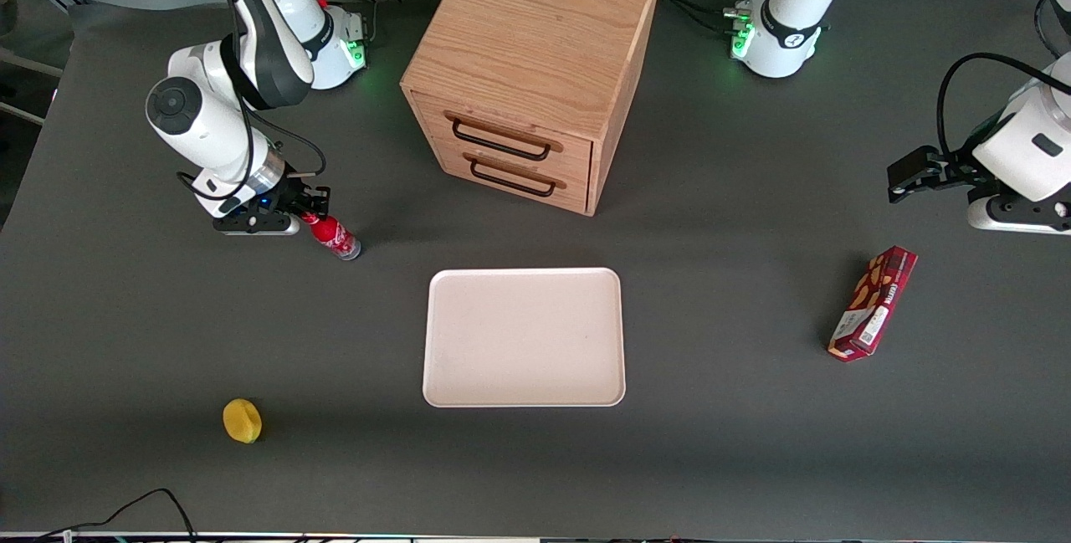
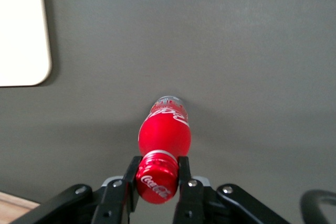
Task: Place coke bottle on tray
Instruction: 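Close the right gripper on the bottle and lift it, then carry the bottle to the white tray and lower it onto the tray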
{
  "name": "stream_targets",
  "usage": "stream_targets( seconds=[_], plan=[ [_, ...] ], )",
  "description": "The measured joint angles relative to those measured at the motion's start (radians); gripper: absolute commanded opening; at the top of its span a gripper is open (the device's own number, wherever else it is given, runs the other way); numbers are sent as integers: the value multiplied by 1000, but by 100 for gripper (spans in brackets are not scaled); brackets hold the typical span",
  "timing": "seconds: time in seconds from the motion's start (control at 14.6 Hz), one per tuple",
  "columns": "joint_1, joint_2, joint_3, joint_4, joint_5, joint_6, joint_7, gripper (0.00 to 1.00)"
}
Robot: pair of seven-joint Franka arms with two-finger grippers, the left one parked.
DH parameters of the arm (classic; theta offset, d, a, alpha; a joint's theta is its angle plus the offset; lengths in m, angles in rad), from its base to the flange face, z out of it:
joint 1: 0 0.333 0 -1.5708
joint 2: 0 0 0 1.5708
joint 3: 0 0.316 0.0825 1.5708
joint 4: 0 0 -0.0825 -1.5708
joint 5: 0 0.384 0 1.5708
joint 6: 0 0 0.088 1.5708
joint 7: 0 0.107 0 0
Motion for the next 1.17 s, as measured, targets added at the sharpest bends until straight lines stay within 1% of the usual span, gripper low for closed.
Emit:
stream_targets(
  seconds=[0.21,0.41,0.55,0.62,0.69,0.82,0.96,1.1,1.17],
  plan=[
    [0,-6,3,218,0,-239,3,0],
    [2,8,12,467,0,-441,48,0],
    [5,82,51,666,-2,-575,135,0],
    [7,149,80,778,-14,-633,193,0],
    [14,232,115,892,-47,-679,252,0],
    [37,420,182,1102,-134,-715,361,0],
    [72,602,213,1256,-201,-696,450,0],
    [107,742,214,1329,-253,-613,516,0],
    [121,797,214,1345,-269,-564,548,0]
  ],
)
